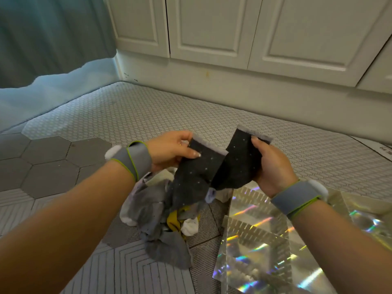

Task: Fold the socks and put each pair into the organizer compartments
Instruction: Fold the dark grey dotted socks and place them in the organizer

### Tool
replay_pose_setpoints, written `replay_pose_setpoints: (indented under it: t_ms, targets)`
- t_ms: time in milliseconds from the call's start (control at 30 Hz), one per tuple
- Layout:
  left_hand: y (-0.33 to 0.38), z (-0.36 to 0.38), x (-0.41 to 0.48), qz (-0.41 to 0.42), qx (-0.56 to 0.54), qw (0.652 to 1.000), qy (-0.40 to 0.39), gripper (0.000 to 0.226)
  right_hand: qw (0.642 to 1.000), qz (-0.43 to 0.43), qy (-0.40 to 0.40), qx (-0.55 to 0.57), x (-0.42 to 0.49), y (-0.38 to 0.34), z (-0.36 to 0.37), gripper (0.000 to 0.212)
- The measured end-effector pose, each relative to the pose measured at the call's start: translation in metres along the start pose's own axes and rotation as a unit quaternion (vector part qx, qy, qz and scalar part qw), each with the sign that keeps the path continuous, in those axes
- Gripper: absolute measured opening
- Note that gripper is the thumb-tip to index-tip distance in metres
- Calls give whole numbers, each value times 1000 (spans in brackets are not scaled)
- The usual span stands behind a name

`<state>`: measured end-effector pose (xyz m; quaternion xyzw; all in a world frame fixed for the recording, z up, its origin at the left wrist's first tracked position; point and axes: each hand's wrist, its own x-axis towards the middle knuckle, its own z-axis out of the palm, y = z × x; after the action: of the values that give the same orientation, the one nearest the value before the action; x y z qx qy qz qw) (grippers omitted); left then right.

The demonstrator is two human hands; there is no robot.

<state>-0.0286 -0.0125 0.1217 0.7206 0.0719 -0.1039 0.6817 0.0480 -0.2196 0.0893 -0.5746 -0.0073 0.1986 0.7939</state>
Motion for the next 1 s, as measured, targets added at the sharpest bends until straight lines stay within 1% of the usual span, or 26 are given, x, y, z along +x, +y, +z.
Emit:
replay_pose_setpoints:
  t_ms: [33,133,233,300,367,500,633,700,767,833,900,933,967,1000]
  targets:
    - [10,8,2,16,-11,1000,-19,25,1000,4,-6,-13,0,-7,-5,21]
    - [39,34,11,53,-31,996,-60,26,999,35,-39,-5,-4,-30,-18,23]
    - [59,64,22,81,-16,995,-57,23,993,61,-99,-6,-8,-44,-30,33]
    - [66,85,30,84,-14,995,-57,20,989,72,-129,-5,-10,-51,-35,30]
    - [69,107,37,76,9,996,-51,20,986,83,-144,-1,-13,-58,-40,27]
    - [75,138,49,75,77,994,-10,17,989,77,-122,30,-16,-74,-57,32]
    - [77,152,56,107,125,985,46,22,993,78,-85,-36,-21,-84,-69,37]
    - [75,157,58,123,127,982,68,23,994,70,-67,-47,-24,-85,-74,37]
    - [70,160,60,129,117,981,81,23,994,68,-81,-36,-32,-87,-74,40]
    - [67,161,62,133,116,981,85,23,991,72,-109,-4,-38,-89,-76,55]
    - [64,164,65,143,119,979,88,23,988,80,-129,-10,-44,-90,-76,72]
    - [64,165,65,146,122,977,92,22,989,74,-123,-31,-46,-88,-77,72]
    - [63,165,66,149,128,976,94,22,990,57,-112,-57,-47,-85,-77,64]
    - [63,166,68,150,139,975,93,23,992,32,-94,-83,-48,-82,-78,49]
